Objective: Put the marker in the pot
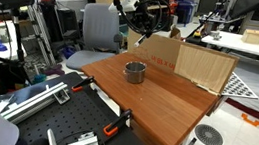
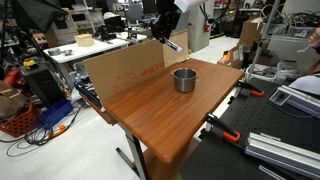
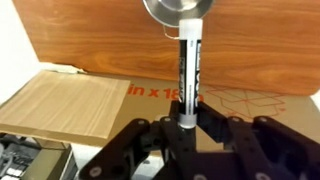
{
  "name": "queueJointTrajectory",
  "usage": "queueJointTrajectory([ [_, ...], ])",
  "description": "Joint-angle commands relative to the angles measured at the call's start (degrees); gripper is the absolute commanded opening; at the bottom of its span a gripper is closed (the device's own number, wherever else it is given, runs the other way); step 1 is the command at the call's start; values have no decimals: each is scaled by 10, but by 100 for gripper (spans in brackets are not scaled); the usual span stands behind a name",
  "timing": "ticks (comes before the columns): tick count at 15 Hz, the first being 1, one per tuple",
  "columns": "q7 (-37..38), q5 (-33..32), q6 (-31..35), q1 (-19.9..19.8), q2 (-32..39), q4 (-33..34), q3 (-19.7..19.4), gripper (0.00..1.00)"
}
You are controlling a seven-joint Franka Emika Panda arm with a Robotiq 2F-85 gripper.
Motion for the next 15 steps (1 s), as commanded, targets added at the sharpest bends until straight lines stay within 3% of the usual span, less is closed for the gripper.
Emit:
queueJointTrajectory([
  [1,87,-86,44,14,-5,-21,-25,6],
  [6,193,-204,74,20,3,-39,-38,6],
  [15,310,-328,80,16,24,-50,-45,6],
])
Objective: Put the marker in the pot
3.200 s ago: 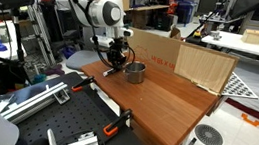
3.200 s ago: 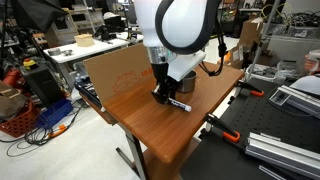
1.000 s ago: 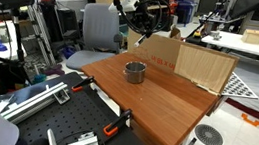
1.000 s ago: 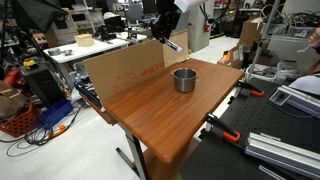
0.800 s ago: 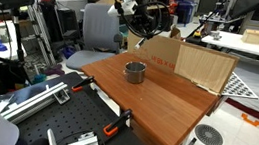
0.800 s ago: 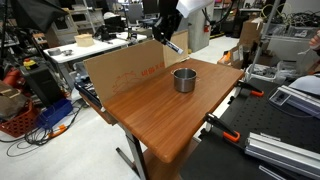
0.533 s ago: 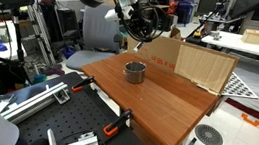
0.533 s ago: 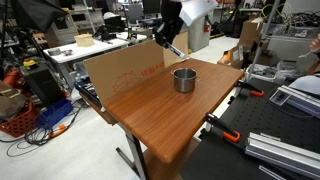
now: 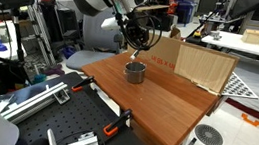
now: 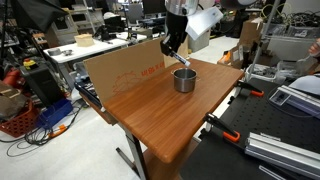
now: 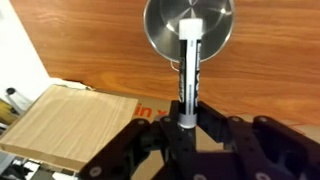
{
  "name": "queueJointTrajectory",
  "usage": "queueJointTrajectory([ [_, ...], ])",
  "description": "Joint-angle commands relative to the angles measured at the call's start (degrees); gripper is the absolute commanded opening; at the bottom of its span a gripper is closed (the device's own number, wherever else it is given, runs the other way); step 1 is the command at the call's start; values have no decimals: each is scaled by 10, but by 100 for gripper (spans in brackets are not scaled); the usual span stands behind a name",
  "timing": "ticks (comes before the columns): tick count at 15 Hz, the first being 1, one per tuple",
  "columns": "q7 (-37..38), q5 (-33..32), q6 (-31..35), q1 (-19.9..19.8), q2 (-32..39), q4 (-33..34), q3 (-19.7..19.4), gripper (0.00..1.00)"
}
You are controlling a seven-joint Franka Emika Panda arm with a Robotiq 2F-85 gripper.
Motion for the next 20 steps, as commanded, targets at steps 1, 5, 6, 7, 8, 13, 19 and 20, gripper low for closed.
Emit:
queueJointTrajectory([
  [1,70,-73,18,10,11,8,-20,6],
  [5,126,-127,14,7,23,12,-21,6],
  [6,140,-138,14,7,28,14,-22,6],
  [7,151,-148,13,7,32,15,-22,6],
  [8,166,-163,11,9,36,17,-22,6],
  [13,211,-204,5,7,60,27,-20,6],
  [19,240,-230,-3,6,89,37,-20,6],
  [20,236,-224,-5,5,92,36,-19,49],
])
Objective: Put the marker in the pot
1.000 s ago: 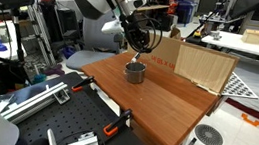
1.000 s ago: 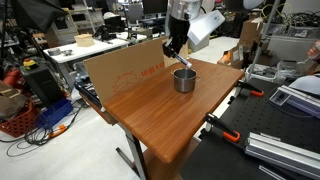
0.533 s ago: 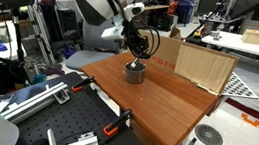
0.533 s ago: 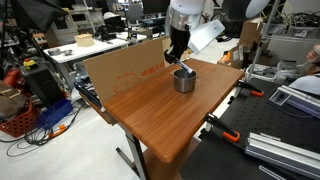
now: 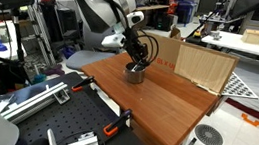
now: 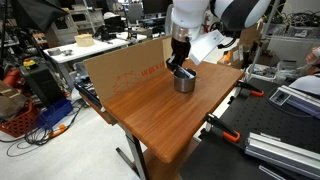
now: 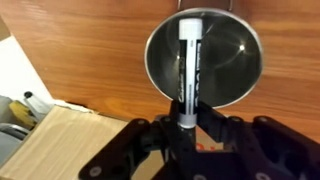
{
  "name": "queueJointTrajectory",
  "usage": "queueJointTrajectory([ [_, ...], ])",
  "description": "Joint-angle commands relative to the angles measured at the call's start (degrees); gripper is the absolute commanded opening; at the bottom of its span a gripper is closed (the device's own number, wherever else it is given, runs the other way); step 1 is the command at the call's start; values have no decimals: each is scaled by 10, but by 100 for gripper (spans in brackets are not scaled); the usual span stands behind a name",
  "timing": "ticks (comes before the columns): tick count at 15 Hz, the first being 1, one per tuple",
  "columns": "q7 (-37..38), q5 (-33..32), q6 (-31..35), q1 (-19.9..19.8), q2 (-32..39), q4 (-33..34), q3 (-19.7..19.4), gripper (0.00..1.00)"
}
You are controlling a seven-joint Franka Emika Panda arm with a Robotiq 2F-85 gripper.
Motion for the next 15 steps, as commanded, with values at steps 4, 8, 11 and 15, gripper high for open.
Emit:
queueJointTrajectory([
  [4,13,-9,-1,1,17,10,-5,71],
  [8,8,-6,2,0,15,8,-5,99],
  [11,0,1,9,-3,12,4,-2,100],
  [15,-14,17,21,-7,0,-7,4,100],
])
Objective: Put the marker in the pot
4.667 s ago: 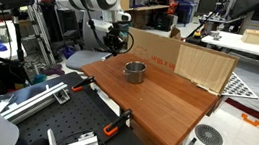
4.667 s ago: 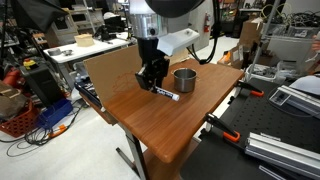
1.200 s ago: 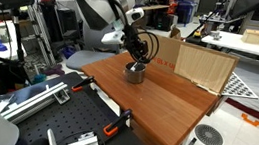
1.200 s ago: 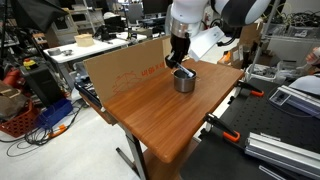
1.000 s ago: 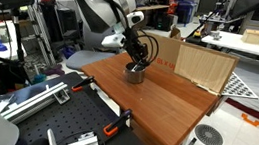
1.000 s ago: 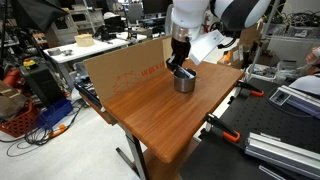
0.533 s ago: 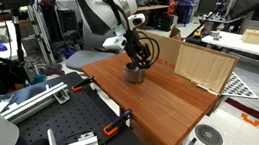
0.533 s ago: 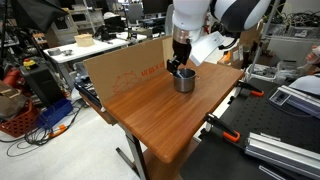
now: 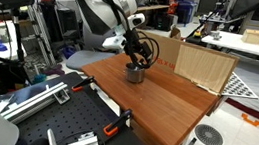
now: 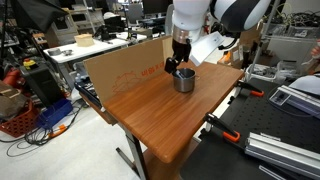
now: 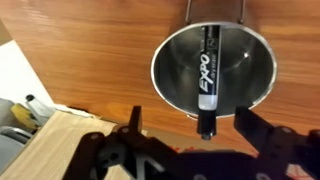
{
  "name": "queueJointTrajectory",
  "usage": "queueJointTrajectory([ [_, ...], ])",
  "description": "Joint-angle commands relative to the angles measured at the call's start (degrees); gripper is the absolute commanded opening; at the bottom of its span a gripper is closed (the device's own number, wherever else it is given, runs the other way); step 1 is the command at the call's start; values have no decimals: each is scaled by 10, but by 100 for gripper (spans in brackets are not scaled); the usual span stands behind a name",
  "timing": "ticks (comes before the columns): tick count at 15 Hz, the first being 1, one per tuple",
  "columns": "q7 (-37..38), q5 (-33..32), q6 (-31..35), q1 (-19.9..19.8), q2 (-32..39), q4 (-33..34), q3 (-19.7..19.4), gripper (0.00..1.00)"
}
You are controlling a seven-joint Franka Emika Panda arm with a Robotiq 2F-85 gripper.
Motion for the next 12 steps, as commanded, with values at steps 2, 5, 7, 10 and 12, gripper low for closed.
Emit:
queueJointTrajectory([
  [2,-33,40,37,-13,-21,-24,15,100],
  [5,-96,107,74,-29,-43,-55,35,100],
  [7,-129,146,89,-36,-60,-73,45,100],
  [10,-204,228,114,-61,-89,-106,76,100],
  [12,-275,307,122,-88,-108,-135,116,100],
])
